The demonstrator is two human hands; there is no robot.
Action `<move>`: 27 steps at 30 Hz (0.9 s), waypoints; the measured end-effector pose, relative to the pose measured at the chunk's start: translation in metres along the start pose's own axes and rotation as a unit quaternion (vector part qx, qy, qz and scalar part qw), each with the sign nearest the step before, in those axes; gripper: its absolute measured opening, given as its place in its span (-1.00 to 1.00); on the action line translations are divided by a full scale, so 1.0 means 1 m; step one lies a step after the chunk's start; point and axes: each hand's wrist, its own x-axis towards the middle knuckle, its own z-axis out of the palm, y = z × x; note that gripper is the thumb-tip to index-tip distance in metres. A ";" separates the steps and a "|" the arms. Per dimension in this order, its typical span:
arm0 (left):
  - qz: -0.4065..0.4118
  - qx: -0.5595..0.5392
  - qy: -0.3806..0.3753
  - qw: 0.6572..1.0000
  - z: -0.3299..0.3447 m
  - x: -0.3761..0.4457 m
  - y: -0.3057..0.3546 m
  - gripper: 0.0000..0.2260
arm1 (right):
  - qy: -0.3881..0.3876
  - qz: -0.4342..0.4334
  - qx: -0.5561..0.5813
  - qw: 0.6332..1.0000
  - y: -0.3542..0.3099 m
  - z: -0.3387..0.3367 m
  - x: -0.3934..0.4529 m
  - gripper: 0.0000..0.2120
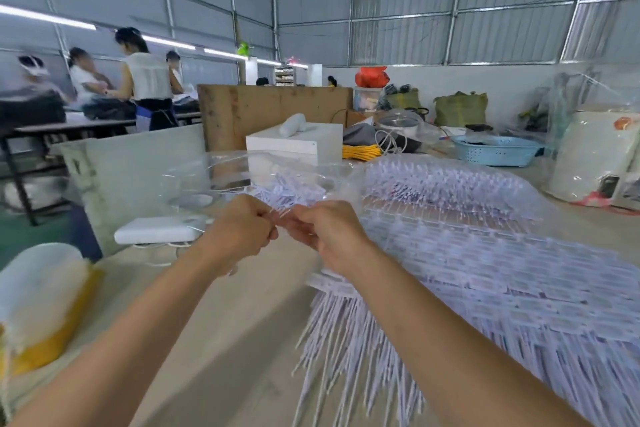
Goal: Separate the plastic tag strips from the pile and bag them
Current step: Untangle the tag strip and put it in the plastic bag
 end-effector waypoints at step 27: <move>0.130 0.523 0.050 0.841 0.065 0.028 0.038 -0.84 | -0.021 -0.052 -0.198 0.979 -0.006 -0.074 -0.018 -0.86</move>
